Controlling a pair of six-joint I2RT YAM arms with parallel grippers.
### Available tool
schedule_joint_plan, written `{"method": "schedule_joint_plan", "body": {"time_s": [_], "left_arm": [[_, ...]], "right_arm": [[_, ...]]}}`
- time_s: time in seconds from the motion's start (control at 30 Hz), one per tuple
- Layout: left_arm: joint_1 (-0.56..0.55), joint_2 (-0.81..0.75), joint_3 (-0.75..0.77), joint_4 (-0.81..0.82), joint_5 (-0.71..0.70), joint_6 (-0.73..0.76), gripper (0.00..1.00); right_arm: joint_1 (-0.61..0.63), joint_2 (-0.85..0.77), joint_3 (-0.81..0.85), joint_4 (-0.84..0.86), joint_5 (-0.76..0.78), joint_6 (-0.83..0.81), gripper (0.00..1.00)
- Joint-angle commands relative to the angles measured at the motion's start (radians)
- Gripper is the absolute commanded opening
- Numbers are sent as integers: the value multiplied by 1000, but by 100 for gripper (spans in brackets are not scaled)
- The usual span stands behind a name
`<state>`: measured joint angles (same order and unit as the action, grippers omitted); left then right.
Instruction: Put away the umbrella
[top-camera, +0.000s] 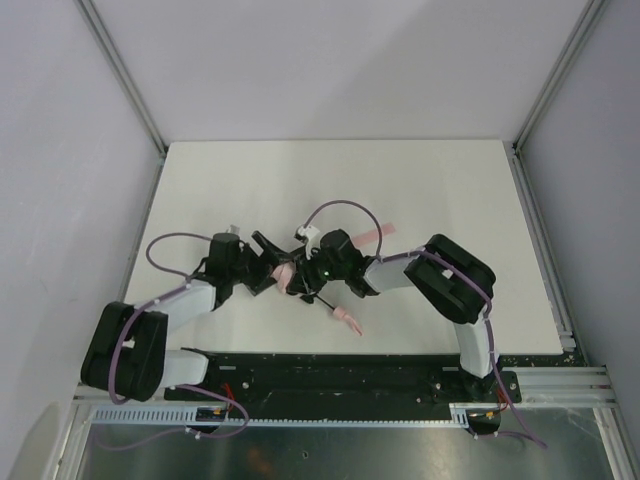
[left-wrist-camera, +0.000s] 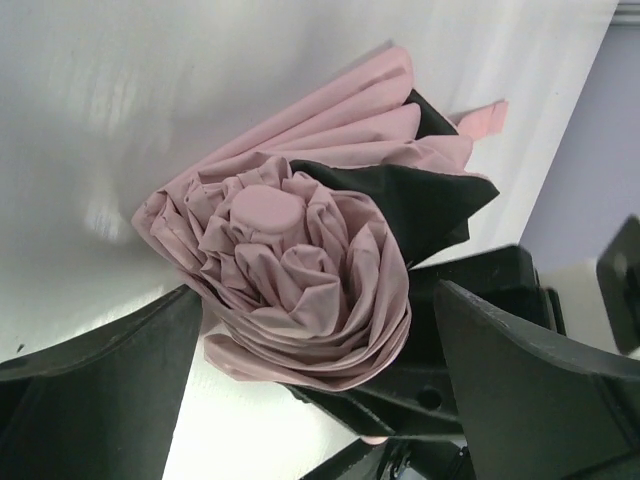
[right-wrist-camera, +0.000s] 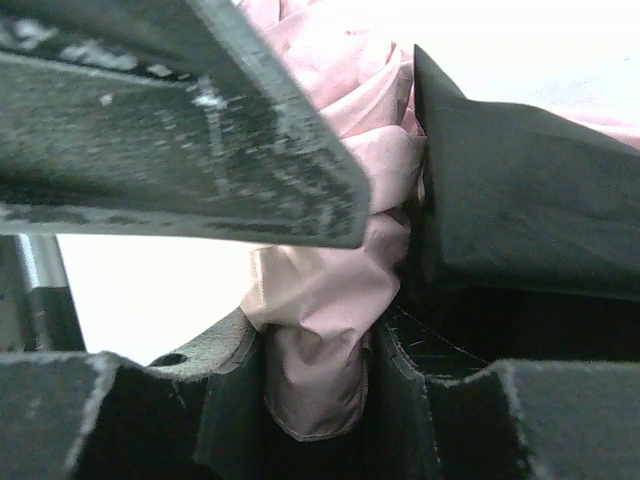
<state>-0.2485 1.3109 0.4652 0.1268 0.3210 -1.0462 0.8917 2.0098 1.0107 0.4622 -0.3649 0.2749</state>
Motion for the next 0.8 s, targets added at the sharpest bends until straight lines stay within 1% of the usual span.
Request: {"method": "schedule_joint_plan", "body": {"time_s": [0.0, 0.13, 0.23, 0.43, 0.5, 0.63, 0.67, 0.77], "left_arm": [[-4, -60, -63, 106, 18, -19, 99], [-13, -8, -70, 142, 18, -22, 99], [-14, 0, -97, 144, 1, -44, 99], [-41, -30, -172, 133, -61, -83, 91], [-62, 7, -164, 133, -68, -92, 90], [-105, 112, -102, 134, -71, -78, 89], [-111, 131, -96, 135, -74, -77, 87], [-116, 176, -93, 140, -85, -56, 67]], "right_arm": [[-9, 131, -93, -191, -221, 107, 0], [-29, 144, -111, -106, -281, 160, 0], [-53, 149, -125, -54, -317, 198, 0], [-103, 158, -135, 26, -396, 269, 0], [-110, 159, -135, 38, -407, 279, 0], [-111, 159, -136, 40, -418, 281, 0], [-112, 159, -136, 39, -419, 281, 0], [-114, 159, -135, 36, -429, 277, 0]]}}
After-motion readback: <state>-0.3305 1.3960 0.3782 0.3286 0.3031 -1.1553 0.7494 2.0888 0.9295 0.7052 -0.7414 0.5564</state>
